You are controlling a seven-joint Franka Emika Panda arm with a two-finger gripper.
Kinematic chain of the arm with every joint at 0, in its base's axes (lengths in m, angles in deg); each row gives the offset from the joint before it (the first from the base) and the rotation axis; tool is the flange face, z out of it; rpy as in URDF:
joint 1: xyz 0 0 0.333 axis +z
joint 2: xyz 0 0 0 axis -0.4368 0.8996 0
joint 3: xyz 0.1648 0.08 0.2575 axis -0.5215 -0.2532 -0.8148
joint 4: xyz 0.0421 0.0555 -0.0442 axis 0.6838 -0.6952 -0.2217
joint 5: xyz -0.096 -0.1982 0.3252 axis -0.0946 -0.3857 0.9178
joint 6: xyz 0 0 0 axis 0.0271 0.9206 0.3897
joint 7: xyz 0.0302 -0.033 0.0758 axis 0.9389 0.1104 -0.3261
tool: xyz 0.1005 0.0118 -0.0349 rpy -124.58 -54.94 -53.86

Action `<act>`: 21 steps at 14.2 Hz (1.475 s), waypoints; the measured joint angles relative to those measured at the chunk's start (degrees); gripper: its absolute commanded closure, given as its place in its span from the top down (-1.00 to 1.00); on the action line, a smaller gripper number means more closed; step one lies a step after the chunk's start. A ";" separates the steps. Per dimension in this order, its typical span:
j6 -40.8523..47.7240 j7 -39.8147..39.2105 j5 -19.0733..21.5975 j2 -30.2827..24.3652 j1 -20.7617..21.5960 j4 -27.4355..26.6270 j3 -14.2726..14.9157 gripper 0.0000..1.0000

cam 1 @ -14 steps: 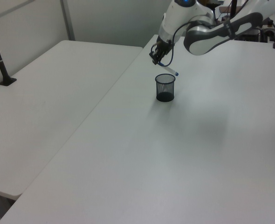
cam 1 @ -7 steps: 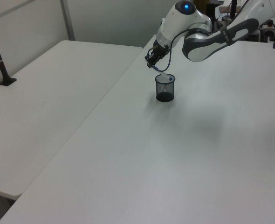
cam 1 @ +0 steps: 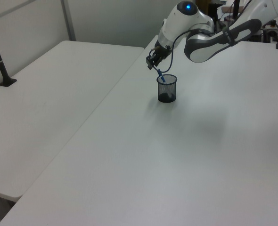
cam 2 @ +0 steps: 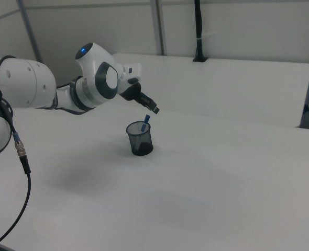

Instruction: Insert the marker

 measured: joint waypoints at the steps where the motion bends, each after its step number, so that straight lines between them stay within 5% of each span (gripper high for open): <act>1: -0.02 0.03 0.00 0.00 0.04 0.02 0.00 0.68; 3: -0.12 0.12 0.00 -0.04 0.11 0.26 -0.15 1.00; 8: 5.15 -0.59 0.52 -3.72 3.70 0.74 -0.89 1.00; 14: 29.21 -26.38 20.83 -14.70 7.20 0.36 -0.92 1.00; 18: 44.91 -38.30 24.28 -21.48 6.57 -0.36 -0.38 1.00; 21: 50.25 -39.07 24.29 -26.13 5.45 -2.58 -0.25 1.00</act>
